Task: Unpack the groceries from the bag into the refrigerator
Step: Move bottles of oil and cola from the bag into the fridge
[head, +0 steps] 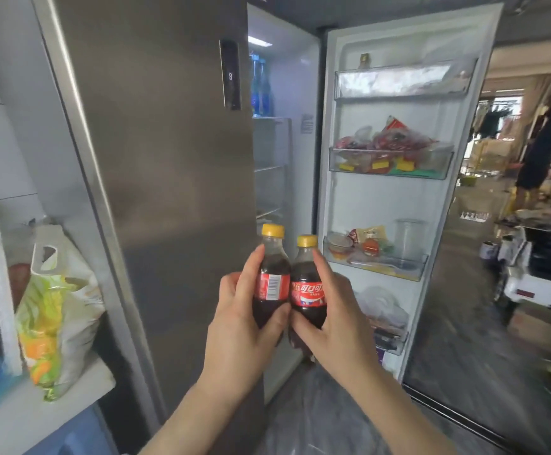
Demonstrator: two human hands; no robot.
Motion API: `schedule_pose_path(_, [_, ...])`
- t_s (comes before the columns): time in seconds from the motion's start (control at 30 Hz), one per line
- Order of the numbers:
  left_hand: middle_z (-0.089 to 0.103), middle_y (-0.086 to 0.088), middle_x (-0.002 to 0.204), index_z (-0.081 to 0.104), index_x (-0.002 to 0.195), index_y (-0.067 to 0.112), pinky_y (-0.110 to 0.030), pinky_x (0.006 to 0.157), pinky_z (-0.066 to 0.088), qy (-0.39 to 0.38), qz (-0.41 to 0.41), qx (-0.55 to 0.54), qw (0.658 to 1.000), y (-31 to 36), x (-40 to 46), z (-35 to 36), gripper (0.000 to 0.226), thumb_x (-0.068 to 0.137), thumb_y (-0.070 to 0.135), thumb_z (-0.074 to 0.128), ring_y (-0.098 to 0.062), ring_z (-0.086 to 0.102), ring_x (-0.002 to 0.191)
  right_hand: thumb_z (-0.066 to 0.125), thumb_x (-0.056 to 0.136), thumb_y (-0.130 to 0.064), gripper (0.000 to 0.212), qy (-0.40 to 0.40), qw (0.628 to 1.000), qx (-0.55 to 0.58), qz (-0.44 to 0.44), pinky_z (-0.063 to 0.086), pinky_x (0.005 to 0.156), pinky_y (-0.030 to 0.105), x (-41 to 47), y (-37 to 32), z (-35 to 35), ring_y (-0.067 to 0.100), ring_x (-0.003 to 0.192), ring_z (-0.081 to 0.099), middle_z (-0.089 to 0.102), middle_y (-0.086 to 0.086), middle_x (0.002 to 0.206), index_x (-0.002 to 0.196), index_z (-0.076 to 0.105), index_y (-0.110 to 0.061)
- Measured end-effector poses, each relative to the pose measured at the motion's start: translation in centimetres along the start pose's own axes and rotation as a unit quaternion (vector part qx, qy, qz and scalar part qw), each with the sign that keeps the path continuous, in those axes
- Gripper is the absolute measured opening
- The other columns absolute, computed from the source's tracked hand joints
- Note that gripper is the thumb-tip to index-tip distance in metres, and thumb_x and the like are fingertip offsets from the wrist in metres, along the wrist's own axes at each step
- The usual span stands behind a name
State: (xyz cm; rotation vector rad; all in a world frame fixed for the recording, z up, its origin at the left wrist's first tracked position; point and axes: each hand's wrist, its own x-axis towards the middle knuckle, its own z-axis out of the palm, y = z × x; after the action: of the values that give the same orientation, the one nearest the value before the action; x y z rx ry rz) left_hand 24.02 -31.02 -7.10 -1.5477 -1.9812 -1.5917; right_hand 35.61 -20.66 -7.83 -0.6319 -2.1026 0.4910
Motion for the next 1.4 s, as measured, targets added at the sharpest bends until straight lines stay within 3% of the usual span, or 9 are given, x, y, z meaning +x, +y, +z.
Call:
schedule_pose_path(0.1, [0.041, 0.013, 0.112, 0.014, 0.140, 0.059, -0.033, 0.077, 0.054, 0.003, 0.001, 0.006, 1.000, -0.1, 4.1, 3.1, 0.089, 0.079, 0.028, 0.071, -0.002, 0.056, 0.091, 0.066, 0.080, -0.047, 0.089, 0.016, 1.000, -0.011, 0.007, 0.041, 0.075, 0.017, 3.7, 3.0, -0.7, 0.004, 0.116, 0.048, 0.041, -0.013, 0.130, 0.142, 0.003, -0.057])
schedule_pose_path(0.23, [0.042, 0.008, 0.115, 0.014, 0.141, 0.056, -0.037, 0.080, 0.053, 0.007, 0.005, 0.002, 1.000, -1.7, 10.2, 7.0, 0.087, 0.081, 0.030, 0.070, -0.009, 0.057, 0.094, 0.065, 0.081, -0.048, 0.088, 0.034, 0.999, -0.039, 0.006, 0.050, 0.075, 0.034, 9.6, 6.9, -0.3, 0.014, 0.110, 0.053, 0.044, -0.006, 0.124, 0.142, 0.002, -0.055])
schedule_pose_path(0.37, [0.042, 0.005, 0.112, 0.015, 0.144, 0.051, -0.036, 0.078, 0.053, 0.013, 0.015, 0.008, 1.000, -4.0, 17.2, 10.2, 0.086, 0.081, 0.029, 0.070, -0.011, 0.057, 0.092, 0.065, 0.080, -0.047, 0.088, 0.048, 0.997, -0.056, 0.000, 0.038, 0.070, 0.026, 16.6, 10.3, 0.4, 0.016, 0.107, 0.055, 0.047, -0.002, 0.124, 0.145, 0.006, -0.050])
schedule_pose_path(0.53, [0.043, 0.003, 0.110, 0.014, 0.143, 0.053, -0.040, 0.082, 0.053, 0.026, 0.019, 0.019, 0.999, -6.3, 25.7, 13.6, 0.086, 0.081, 0.031, 0.070, -0.014, 0.057, 0.093, 0.065, 0.081, -0.048, 0.088, 0.063, 0.997, -0.041, -0.014, 0.050, 0.073, 0.035, 25.0, 13.9, 1.4, 0.017, 0.107, 0.057, 0.045, -0.002, 0.125, 0.144, 0.004, -0.052])
schedule_pose_path(0.67, [0.043, 0.002, 0.111, 0.016, 0.146, 0.047, -0.029, 0.085, 0.050, 0.049, 0.025, 0.022, 0.998, -8.2, 32.0, 16.9, 0.086, 0.082, 0.029, 0.070, -0.006, 0.052, 0.092, 0.065, 0.082, -0.047, 0.087, 0.072, 0.996, -0.040, -0.035, 0.043, 0.070, 0.030, 31.8, 17.5, 2.4, 0.015, 0.111, 0.053, 0.044, -0.005, 0.126, 0.144, 0.004, -0.053])
schedule_pose_path(0.97, [0.043, 0.002, 0.112, 0.013, 0.144, 0.051, -0.033, 0.084, 0.053, 0.133, 0.023, 0.062, 0.989, -12.3, 46.4, 24.6, 0.084, 0.083, 0.030, 0.068, -0.010, 0.057, 0.094, 0.067, 0.082, -0.042, 0.089, 0.065, 0.990, -0.003, -0.125, 0.047, 0.070, 0.031, 49.0, 26.3, 5.1, 0.018, 0.108, 0.055, 0.048, 0.000, 0.125, 0.147, 0.007, -0.048])
schedule_pose_path(1.1, [0.043, 0.001, 0.109, 0.014, 0.145, 0.049, -0.033, 0.080, 0.052, 0.182, -0.005, 0.106, 0.978, -14.4, 52.1, 26.4, 0.084, 0.083, 0.030, 0.067, -0.013, 0.058, 0.089, 0.067, 0.081, -0.045, 0.089, 0.045, 0.987, 0.007, -0.155, 0.043, 0.062, 0.030, 56.3, 28.6, 7.4, 0.019, 0.102, 0.058, 0.049, 0.001, 0.121, 0.147, 0.006, -0.048])
schedule_pose_path(1.23, [0.044, 0.002, 0.109, 0.014, 0.144, 0.051, -0.035, 0.079, 0.053, 0.214, -0.049, 0.127, 0.967, -17.5, 56.0, 26.8, 0.083, 0.084, 0.028, 0.066, -0.012, 0.058, 0.088, 0.067, 0.081, -0.046, 0.090, 0.001, 0.982, 0.079, -0.172, 0.052, 0.074, 0.040, 61.2, 29.7, 10.7, 0.020, 0.102, 0.058, 0.046, -0.001, 0.115, 0.144, 0.003, -0.054])
schedule_pose_path(1.4, [0.042, 0.002, 0.110, 0.014, 0.143, 0.053, -0.028, 0.081, 0.048, 0.217, -0.132, 0.144, 0.956, -23.8, 58.9, 27.4, 0.079, 0.086, 0.030, 0.064, -0.003, 0.052, 0.089, 0.064, 0.083, -0.048, 0.090, -0.052, 0.982, 0.090, -0.159, 0.043, 0.068, 0.028, 64.5, 31.6, 17.9, 0.017, 0.104, 0.057, 0.046, -0.003, 0.123, 0.146, 0.000, -0.051])
